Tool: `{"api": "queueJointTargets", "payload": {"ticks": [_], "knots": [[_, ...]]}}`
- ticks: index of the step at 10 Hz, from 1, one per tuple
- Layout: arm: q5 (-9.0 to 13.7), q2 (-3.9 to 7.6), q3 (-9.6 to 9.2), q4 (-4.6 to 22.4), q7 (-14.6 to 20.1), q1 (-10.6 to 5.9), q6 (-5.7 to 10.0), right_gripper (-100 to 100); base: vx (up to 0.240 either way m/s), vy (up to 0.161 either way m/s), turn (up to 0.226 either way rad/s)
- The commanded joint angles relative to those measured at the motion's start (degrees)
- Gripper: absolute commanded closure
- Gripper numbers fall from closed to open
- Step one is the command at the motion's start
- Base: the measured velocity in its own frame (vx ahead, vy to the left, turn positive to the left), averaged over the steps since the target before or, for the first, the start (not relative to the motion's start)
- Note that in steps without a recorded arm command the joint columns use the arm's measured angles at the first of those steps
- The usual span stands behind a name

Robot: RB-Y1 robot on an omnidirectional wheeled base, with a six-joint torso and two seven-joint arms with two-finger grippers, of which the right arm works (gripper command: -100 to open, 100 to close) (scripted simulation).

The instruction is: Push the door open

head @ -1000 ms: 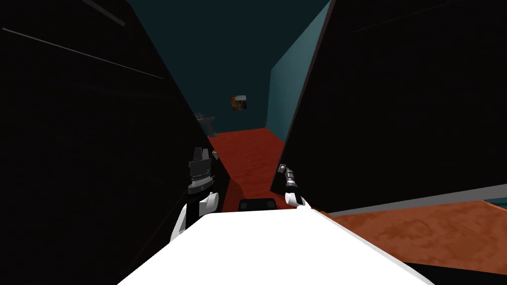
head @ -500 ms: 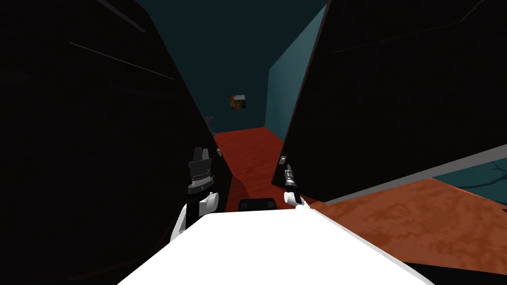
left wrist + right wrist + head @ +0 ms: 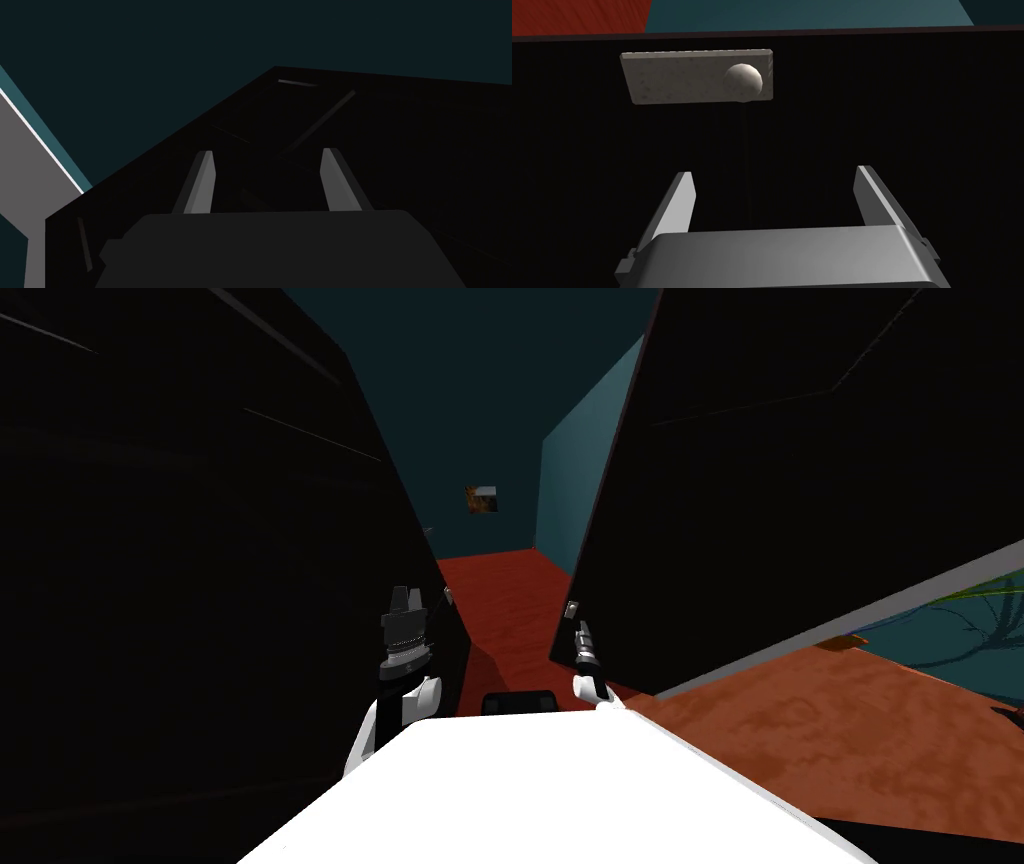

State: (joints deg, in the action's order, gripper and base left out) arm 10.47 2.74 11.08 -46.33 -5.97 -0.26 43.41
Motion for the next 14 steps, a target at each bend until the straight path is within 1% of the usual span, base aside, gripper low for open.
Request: {"api": "queueJointTargets", "payload": {"ticks": [1, 4, 7, 8, 9, 14], "knots": [[0.1, 0.32, 0.12, 0.2, 0.0, 0.0, 0.37, -100, 0.172, -0.078, 0.022], [0.2, 0.42, 0.42, 0.6, -0.1, 0.07, 1.01, -100, 0.212, -0.077, 0.03], [0.4, -0.19, 0.73, 0.9, -0.1, 0.14, 1.68, -100, 0.216, -0.055, 0.03], [0.3, 0.0, 0.67, 1.0, -0.1, 0.05, 1.57, -100, 0.098, -0.035, 0.004], [0.3, 0.0, 0.67, 1.0, -0.1, 0.05, 1.57, 100, -0.023, 0.012, -0.004], [0.3, 0.0, 0.67, 1.0, -0.1, 0.05, 1.57, 100, -0.016, 0.006, 0.001]]}}
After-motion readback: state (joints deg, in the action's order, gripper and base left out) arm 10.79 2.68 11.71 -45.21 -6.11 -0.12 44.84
